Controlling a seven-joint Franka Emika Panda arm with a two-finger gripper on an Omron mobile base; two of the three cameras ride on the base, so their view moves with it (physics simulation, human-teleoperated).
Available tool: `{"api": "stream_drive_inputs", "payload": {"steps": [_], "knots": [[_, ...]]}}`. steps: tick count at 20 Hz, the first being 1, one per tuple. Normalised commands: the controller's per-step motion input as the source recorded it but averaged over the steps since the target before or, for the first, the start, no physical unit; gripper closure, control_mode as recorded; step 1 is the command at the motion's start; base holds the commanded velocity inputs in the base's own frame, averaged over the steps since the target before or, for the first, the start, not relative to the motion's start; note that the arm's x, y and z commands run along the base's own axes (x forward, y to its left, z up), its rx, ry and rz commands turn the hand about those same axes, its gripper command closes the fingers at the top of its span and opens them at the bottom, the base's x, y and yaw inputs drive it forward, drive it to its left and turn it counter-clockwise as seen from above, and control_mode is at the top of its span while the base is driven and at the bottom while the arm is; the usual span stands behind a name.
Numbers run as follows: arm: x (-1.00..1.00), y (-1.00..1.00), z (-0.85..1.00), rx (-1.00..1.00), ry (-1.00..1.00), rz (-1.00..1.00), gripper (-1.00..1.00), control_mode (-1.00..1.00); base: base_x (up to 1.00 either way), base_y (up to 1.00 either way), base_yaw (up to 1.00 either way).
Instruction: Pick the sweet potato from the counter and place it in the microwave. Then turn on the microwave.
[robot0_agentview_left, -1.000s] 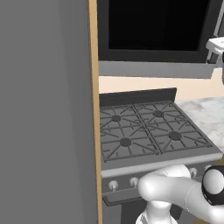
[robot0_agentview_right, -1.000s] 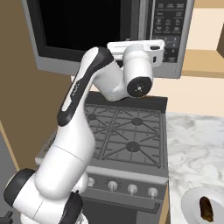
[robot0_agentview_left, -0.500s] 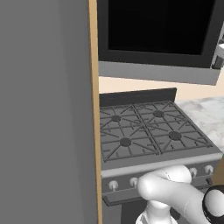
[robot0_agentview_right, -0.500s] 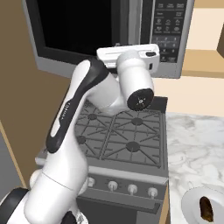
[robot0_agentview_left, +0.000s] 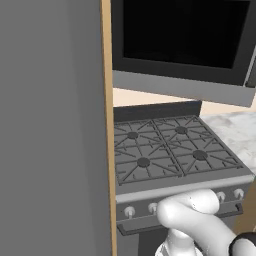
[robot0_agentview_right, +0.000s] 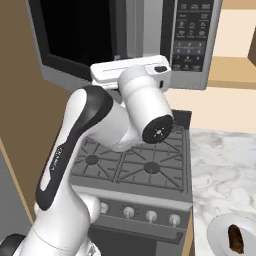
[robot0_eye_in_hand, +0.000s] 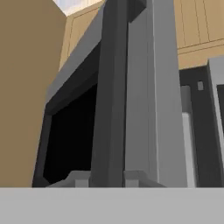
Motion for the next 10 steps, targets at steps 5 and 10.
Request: {"api": "stream_drive_inputs", "payload": {"steps": [5,10], "knots": [[-0.63,0.19,0.00,0.00,0.00,0.11,1.00,-1.00,0.00,0.00,0.00],[-0.55,0.29,0.00,0.00,0.00,0.09,1.00,-1.00,0.00,0.00,0.00]]}}
